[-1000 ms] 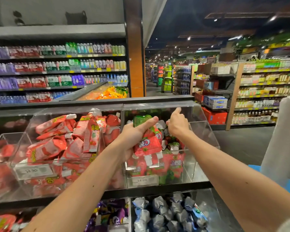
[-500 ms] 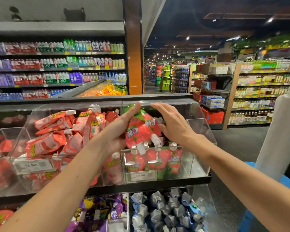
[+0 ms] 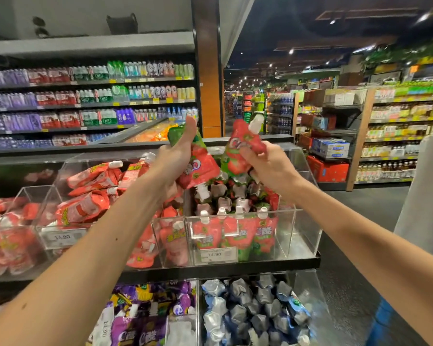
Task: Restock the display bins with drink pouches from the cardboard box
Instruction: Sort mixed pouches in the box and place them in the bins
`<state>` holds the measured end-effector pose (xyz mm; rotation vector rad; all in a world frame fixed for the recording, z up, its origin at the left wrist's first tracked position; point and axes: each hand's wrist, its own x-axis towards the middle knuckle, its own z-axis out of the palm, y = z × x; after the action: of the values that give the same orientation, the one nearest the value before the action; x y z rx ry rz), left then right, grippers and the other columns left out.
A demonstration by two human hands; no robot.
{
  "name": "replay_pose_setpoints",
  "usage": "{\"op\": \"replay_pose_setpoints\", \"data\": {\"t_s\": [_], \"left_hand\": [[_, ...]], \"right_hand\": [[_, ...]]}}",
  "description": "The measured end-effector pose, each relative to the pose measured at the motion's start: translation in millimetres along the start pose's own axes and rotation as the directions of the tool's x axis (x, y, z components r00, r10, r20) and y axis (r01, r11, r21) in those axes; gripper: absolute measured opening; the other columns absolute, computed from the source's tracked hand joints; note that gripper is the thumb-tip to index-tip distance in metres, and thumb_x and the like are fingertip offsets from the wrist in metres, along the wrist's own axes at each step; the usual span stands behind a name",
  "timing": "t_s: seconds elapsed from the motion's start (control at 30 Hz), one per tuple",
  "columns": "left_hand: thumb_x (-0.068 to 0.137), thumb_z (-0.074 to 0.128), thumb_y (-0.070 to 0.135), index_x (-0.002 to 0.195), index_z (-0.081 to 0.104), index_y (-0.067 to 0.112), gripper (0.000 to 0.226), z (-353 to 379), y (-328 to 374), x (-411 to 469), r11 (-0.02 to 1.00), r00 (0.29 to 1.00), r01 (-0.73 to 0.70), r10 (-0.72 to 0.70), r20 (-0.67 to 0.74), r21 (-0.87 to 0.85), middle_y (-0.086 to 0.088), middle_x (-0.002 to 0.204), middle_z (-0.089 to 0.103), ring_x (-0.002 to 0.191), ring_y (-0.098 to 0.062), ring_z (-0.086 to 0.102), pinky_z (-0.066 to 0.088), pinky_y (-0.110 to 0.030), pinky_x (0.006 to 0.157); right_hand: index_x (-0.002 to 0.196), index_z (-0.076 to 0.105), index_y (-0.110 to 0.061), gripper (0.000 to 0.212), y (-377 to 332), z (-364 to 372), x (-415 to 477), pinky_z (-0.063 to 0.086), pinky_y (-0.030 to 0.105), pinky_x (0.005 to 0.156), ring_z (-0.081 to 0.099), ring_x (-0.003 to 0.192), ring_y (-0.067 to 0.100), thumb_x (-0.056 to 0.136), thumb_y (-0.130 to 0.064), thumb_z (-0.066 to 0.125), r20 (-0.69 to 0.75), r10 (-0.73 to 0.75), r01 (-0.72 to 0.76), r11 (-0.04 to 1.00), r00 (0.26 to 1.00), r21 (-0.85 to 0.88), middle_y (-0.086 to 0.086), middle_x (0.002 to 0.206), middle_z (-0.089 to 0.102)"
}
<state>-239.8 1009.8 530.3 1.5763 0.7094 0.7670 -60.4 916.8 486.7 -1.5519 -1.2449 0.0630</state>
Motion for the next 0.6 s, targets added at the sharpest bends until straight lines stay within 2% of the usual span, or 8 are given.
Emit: {"op": "replay_pose_setpoints", "data": {"t_s": [0.03, 0.1, 0.17, 0.23, 0.33, 0.43, 0.53, 0.6], "left_hand": [[0.083, 0.038, 0.08, 0.081, 0.045, 0.022, 0.058, -1, -1, 1, 1.0, 0.999, -0.001, 0.002, -0.05, 0.011, -0.005, 0.081, 0.068, 0.067, -0.017, 0.065, 0.055, -0.033, 0.065], [0.085, 0.037, 0.08, 0.084, 0.049, 0.026, 0.056, -3, -4, 5, 0.999, 0.999, -0.012, 0.011, -0.047, -0.04, -0.006, 0.087, 0.063, 0.071, -0.017, 0.062, 0.053, -0.033, 0.064], [0.093, 0.044, 0.069, 0.099, 0.056, 0.023, 0.047, -4, -7, 10, 0.987, 0.999, -0.042, 0.042, -0.001, -0.157, -0.004, 0.086, 0.063, 0.067, -0.015, 0.066, 0.055, -0.028, 0.057], [0.093, 0.053, 0.049, 0.105, 0.056, 0.018, 0.033, -3, -12, 17, 0.979, 0.999, -0.034, 0.039, 0.021, -0.201, -0.006, 0.087, 0.063, 0.064, -0.015, 0.067, 0.053, -0.025, 0.051], [0.092, 0.056, 0.024, 0.115, 0.051, 0.011, 0.026, 4, -26, 30, 0.994, 0.994, -0.076, 0.082, 0.076, -0.078, -0.012, 0.107, 0.063, 0.079, -0.02, 0.064, 0.051, -0.026, 0.047], [0.099, 0.059, 0.022, 0.13, 0.048, 0.017, 0.033, 9, -38, 33, 0.971, 0.971, -0.225, 0.217, 0.101, 0.078, -0.007, 0.114, 0.065, 0.089, -0.014, 0.067, 0.054, -0.02, 0.057], [0.095, 0.065, 0.035, 0.129, 0.048, 0.034, 0.038, 5, -48, 37, 0.889, 0.915, -0.402, 0.384, 0.121, 0.22, 0.007, 0.111, 0.067, 0.1, -0.011, 0.067, 0.054, -0.027, 0.079], [0.092, 0.065, 0.042, 0.129, 0.048, 0.037, 0.042, 4, -52, 39, 0.752, 0.852, -0.514, 0.505, 0.14, 0.413, 0.006, 0.104, 0.069, 0.091, -0.015, 0.068, 0.054, -0.033, 0.077]], "right_hand": [[0.089, 0.07, -0.015, 0.032, 0, -3, 0, 0.055, 0.042, 0.074, 0.063, 0.071, 0.013, 0.098, -0.042, 0.057, -0.02, 0.046, -0.046, 0.999, 0.999, 0.017, 0.013, 0.092, 0.072], [0.085, 0.071, -0.015, 0.036, 1, -8, -3, 0.051, 0.045, 0.072, 0.06, 0.067, 0.017, 0.096, -0.046, 0.057, 0.008, 0.111, -0.111, 0.993, 0.994, 0.049, 0.011, 0.082, 0.074], [0.084, 0.07, -0.018, 0.025, 6, -8, -5, 0.049, 0.031, 0.068, 0.063, 0.061, 0.005, 0.097, -0.037, 0.059, 0.087, 0.148, -0.155, 0.984, 0.985, 0.084, -0.006, 0.07, 0.072], [0.092, 0.069, -0.018, 0.013, 12, -4, -5, 0.055, 0.031, 0.076, 0.07, 0.074, 0.004, 0.096, -0.029, 0.063, 0.127, 0.172, -0.186, 0.976, 0.977, 0.109, -0.006, 0.081, 0.074], [0.104, 0.064, -0.02, 0.013, 27, 4, -5, 0.058, 0.049, 0.086, 0.073, 0.089, 0.022, 0.093, -0.024, 0.069, 0.106, 0.199, -0.199, 0.98, 0.974, -0.007, 0.002, 0.095, 0.075], [0.111, 0.061, -0.022, 0.017, 36, 10, -8, 0.058, 0.045, 0.086, 0.071, 0.093, 0.02, 0.095, -0.024, 0.066, 0.091, 0.238, -0.229, 0.968, 0.967, -0.102, 0.0, 0.101, 0.073], [0.118, 0.058, -0.011, 0.021, 35, 12, -10, 0.059, 0.027, 0.061, 0.07, 0.073, 0.008, 0.1, -0.021, 0.058, 0.124, 0.367, -0.384, 0.909, 0.922, 0.163, 0.003, 0.094, 0.071], [0.118, 0.058, -0.005, 0.023, 31, 13, -10, 0.06, 0.036, 0.058, 0.069, 0.067, 0.013, 0.102, -0.022, 0.053, 0.191, 0.457, -0.495, 0.798, 0.869, 0.344, 0.006, 0.087, 0.071]]}}
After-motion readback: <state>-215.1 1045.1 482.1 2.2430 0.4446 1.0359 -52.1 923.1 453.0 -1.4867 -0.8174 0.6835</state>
